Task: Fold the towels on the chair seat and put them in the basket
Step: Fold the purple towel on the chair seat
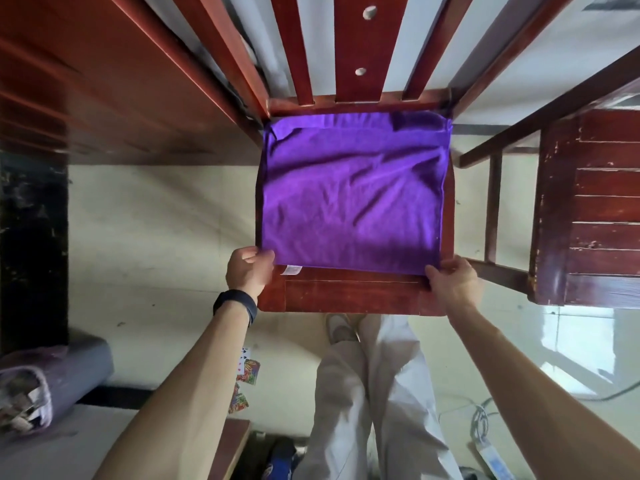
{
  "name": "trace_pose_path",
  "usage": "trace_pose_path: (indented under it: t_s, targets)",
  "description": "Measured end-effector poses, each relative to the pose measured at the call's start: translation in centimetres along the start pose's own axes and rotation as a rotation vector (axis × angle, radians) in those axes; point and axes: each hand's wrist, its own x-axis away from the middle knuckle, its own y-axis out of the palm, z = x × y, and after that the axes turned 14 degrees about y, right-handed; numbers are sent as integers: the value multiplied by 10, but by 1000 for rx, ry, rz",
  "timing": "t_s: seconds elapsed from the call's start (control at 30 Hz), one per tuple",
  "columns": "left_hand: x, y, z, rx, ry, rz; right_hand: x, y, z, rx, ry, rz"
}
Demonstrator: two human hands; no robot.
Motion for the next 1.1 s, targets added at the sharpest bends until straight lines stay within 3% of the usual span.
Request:
trace_pose_path:
  t_s: [0.27,0.47,0.7,0.83,0.93,1.1]
  targets:
    - [8,21,27,118,-33,-50,1,0,-6,4,72,-69]
    - [21,-3,39,193,-69,-29,5,-24,-6,-224,154,-254]
    - [51,-47,53,-267,176,48,39,-86,-14,-444,117,-471]
    - [93,-61,94,-427,219,66,71,-122,-18,-474,87,-458]
    - [119,-74,115,-356,174,93,97,-150,-16,-528,94,-416]
    - [166,-100,162,55,-59,87,149,-203,-9,-609,48,-337]
